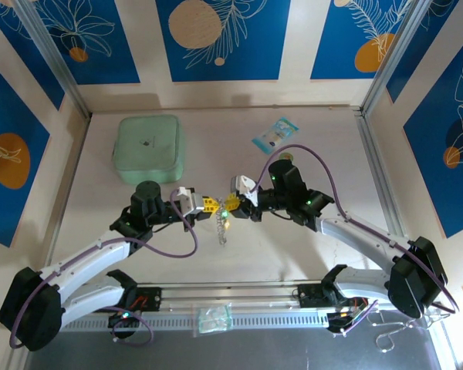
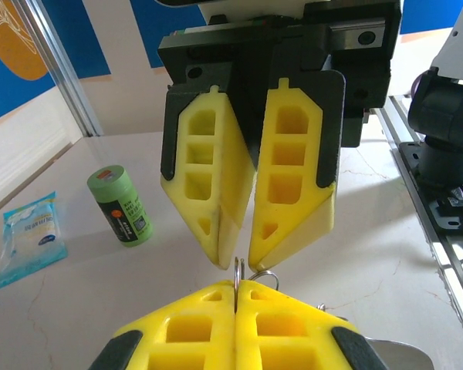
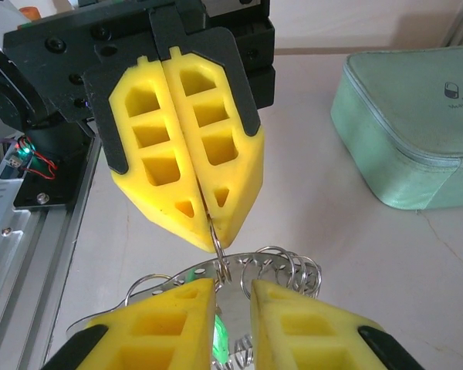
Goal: Put the keys on the keyring
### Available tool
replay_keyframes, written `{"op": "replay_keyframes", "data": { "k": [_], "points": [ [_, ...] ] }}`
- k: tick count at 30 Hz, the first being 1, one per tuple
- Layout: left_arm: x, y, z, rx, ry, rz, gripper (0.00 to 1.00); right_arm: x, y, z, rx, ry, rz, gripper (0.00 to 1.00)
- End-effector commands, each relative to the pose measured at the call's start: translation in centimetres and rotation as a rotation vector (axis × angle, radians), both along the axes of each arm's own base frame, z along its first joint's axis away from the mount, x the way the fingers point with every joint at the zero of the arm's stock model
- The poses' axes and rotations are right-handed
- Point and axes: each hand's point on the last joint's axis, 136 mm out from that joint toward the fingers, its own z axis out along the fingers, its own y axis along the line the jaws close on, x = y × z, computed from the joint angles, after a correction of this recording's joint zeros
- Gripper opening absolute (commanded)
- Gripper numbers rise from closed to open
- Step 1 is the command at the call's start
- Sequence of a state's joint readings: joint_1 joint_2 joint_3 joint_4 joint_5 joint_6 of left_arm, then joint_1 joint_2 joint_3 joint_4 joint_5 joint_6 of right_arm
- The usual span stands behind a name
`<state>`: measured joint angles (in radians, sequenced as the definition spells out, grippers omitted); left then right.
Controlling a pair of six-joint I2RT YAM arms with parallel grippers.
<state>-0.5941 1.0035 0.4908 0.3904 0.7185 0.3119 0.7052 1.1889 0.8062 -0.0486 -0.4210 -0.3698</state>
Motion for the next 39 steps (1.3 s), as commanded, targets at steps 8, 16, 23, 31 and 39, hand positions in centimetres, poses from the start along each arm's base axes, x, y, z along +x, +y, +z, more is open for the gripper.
{"op": "replay_keyframes", "data": {
  "k": [8, 16, 23, 31, 39],
  "points": [
    [-1.3, -0.6, 1.6, -0.058, -0.034, -0.073, 0.00, -0.1, 1.0, 0.2, 0.000, -0.022, 0.028, 0.17],
    [-1.2, -0.6, 1.2, -0.044, -0.028, -0.070, 0.00, -0.1, 1.1, 0.7, 0.027, -0.020, 0.030, 0.15],
    [-1.1, -0.6, 1.2, -0.043, -0.029, -0.069, 0.00, -0.1, 0.5, 1.0, 0.030, -0.021, 0.022, 0.09],
    [-0.7, -0.4, 0.5, -0.005, -0.025, -0.045, 0.00, -0.5, 0.9, 1.6, 0.031, -0.015, 0.066, 0.00],
    [-0.5, 0.4, -1.8, 0.206, -0.023, -0.033, 0.17, -0.7, 0.3, -0.4, -0.182, -0.049, 0.070, 0.00]
  ]
}}
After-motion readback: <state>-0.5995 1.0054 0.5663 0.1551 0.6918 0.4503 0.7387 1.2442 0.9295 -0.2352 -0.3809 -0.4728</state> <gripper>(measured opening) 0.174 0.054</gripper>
